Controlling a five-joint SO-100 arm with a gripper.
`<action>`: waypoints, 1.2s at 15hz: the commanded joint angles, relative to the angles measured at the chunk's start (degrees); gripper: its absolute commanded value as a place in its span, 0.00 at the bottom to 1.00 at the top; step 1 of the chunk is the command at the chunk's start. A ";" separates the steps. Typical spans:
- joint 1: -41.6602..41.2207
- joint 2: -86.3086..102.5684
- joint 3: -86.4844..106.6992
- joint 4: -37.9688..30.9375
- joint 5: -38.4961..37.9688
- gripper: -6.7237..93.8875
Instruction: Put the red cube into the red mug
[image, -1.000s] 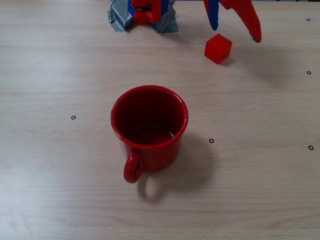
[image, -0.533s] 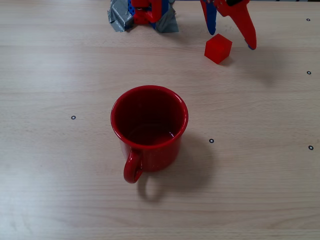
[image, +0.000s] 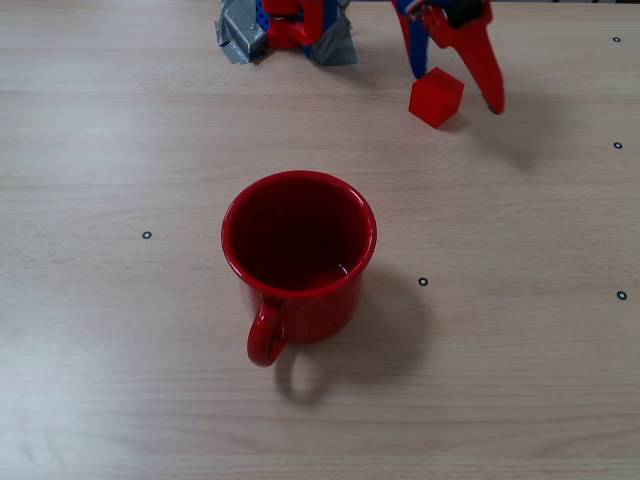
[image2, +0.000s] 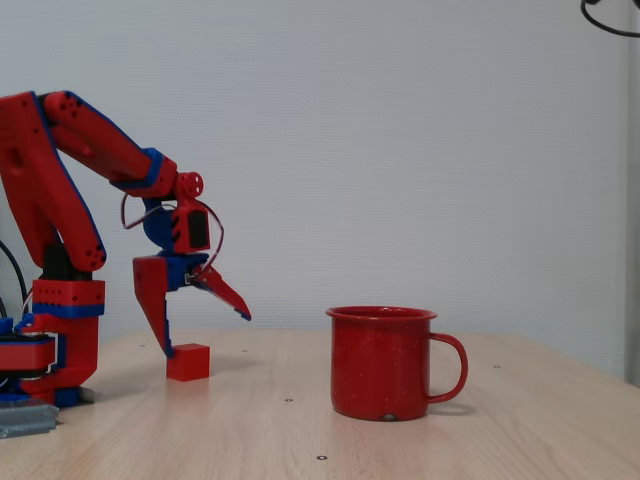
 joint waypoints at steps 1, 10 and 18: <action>0.09 0.88 0.00 -2.55 0.18 0.58; 0.88 -1.67 0.44 -4.75 -0.97 0.43; 1.67 -1.32 -0.18 -4.48 -0.70 0.07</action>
